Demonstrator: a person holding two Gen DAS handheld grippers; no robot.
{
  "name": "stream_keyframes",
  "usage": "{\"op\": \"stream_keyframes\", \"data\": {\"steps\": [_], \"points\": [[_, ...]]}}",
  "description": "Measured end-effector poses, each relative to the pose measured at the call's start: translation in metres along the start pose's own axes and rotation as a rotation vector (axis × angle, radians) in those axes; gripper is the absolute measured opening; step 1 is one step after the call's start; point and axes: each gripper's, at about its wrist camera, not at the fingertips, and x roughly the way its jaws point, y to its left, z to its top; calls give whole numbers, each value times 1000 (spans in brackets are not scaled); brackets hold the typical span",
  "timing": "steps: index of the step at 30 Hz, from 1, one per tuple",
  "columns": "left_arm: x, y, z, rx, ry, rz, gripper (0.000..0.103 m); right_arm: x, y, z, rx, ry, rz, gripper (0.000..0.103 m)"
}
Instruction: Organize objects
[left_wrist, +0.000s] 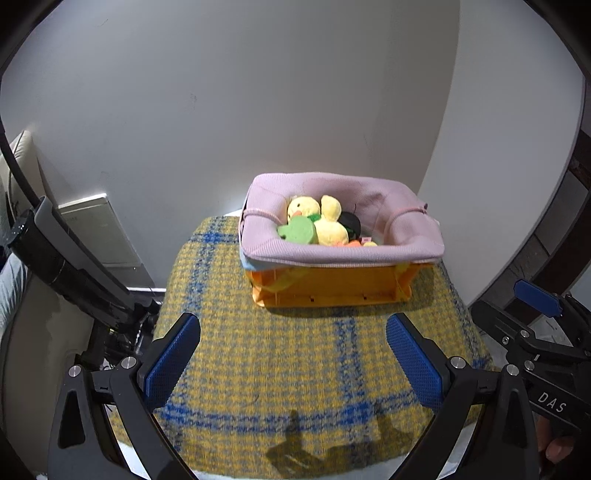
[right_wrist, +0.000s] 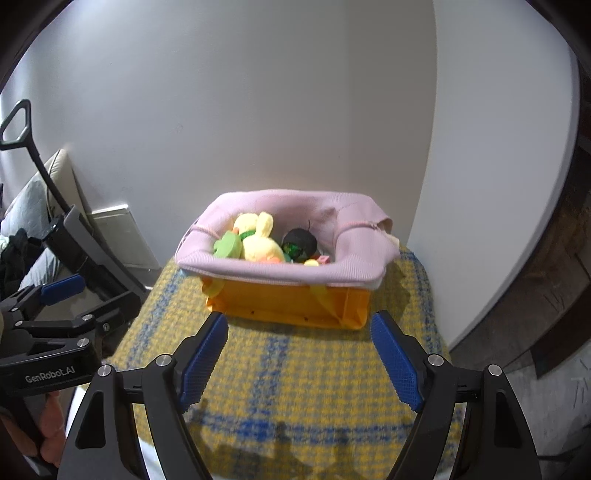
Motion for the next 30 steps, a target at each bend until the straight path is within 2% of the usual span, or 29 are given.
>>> {"op": "stream_keyframes", "data": {"steps": [9,17,21,30], "points": [[-15,1,-44,40,65,-42,103,-14,-1,-44,7,74,-2,80],[-21,2,-76,70,119,-28,103,-18,-1,-81,23,141,-2,80],[-20,5,-85,71,140,-23,103,-19,-1,-93,23,166,-5,80],[-18,7,-87,82,153,-31,103,-18,-1,-96,29,176,-7,80]]}}
